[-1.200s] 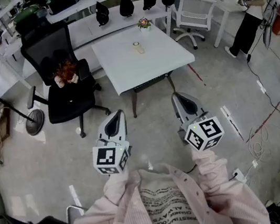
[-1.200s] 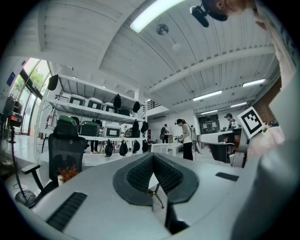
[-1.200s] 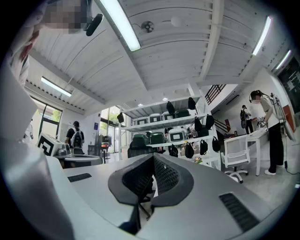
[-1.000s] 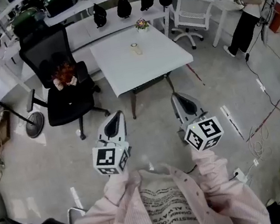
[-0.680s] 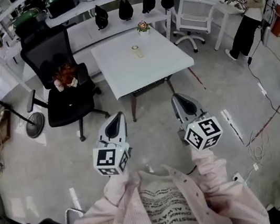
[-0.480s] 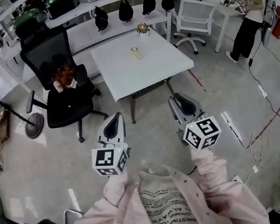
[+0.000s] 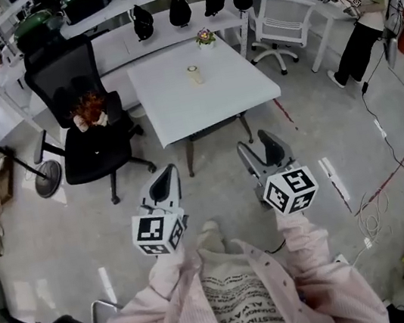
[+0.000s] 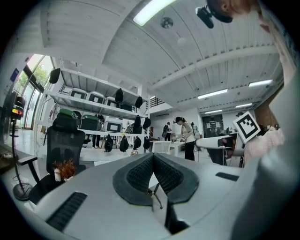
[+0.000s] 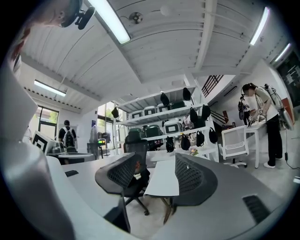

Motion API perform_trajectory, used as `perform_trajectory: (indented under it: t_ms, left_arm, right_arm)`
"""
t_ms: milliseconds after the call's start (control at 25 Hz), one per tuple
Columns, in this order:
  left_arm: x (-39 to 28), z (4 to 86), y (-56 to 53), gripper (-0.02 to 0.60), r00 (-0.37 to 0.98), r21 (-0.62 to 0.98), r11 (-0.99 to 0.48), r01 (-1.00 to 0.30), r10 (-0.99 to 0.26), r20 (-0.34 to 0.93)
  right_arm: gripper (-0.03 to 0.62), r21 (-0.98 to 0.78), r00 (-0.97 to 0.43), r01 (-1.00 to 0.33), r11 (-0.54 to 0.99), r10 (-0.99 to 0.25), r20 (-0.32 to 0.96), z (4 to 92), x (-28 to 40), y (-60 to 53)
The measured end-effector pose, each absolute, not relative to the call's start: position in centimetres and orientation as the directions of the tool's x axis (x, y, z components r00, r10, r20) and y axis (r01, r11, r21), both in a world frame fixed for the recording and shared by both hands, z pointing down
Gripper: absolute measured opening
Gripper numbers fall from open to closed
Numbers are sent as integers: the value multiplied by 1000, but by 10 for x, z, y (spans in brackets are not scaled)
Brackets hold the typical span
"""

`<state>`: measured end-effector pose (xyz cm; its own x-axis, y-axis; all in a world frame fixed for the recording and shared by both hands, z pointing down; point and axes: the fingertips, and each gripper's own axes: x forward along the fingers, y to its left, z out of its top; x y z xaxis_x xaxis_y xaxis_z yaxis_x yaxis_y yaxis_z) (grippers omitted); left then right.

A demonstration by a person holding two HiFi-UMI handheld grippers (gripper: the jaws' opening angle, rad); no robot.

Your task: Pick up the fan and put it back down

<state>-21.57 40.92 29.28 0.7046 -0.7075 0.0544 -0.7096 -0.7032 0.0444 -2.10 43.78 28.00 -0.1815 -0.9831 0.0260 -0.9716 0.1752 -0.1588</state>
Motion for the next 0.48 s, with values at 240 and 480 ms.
perform_trajectory:
  t_ms: [240,480]
  left_arm:
    - [-207,308,378,2,706,67,-702,-709,-705,71]
    - [-183,319,321,2,705,91,-699,-710,-703,96]
  right_arm:
    - [235,-171,-174,-971,165,-984,37,294,-10,407]
    - [256,-187,-173,-969,160,-984,52,304,14,352]
